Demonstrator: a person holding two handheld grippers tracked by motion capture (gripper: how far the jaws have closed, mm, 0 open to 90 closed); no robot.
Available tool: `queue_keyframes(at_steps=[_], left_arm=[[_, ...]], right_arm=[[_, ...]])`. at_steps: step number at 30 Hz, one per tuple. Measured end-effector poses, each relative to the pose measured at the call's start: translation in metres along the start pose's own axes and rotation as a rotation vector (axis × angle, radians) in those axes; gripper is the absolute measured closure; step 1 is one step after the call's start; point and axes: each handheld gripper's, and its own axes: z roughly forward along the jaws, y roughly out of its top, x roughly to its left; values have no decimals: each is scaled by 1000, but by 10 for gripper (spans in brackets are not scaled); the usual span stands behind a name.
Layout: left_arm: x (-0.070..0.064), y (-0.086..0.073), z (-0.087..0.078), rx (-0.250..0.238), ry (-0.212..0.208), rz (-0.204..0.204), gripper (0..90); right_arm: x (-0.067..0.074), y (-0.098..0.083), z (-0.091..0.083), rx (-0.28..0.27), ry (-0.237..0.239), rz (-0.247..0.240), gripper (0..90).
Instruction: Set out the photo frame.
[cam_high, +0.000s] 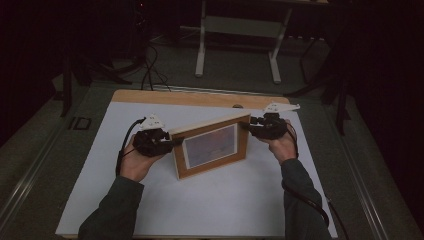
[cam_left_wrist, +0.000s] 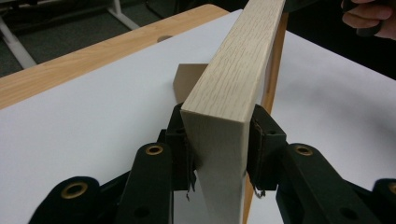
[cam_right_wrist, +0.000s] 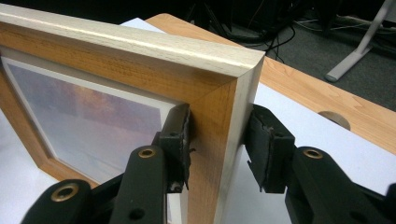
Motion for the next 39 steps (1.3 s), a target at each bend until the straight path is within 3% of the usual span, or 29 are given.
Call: queue_keyframes(at_steps=[6, 16, 19, 28, 39], left_arm=[[12, -2, -8, -8, 44, 10, 677], [29, -5, -11, -36, 94, -20, 633], [33, -5, -6, -56, 104, -41, 611], [43, -5, 0, -73, 69, -94, 594], [53, -5, 7, -77, 10, -160, 583]], right_arm=[[10, 10, 14, 2, -24, -20, 611], [21, 20, 30, 10, -57, -16, 611], [20, 22, 32, 21, -63, 6, 611], [21, 20, 31, 23, -73, 52, 613], [20, 17, 25, 43, -61, 71, 617]])
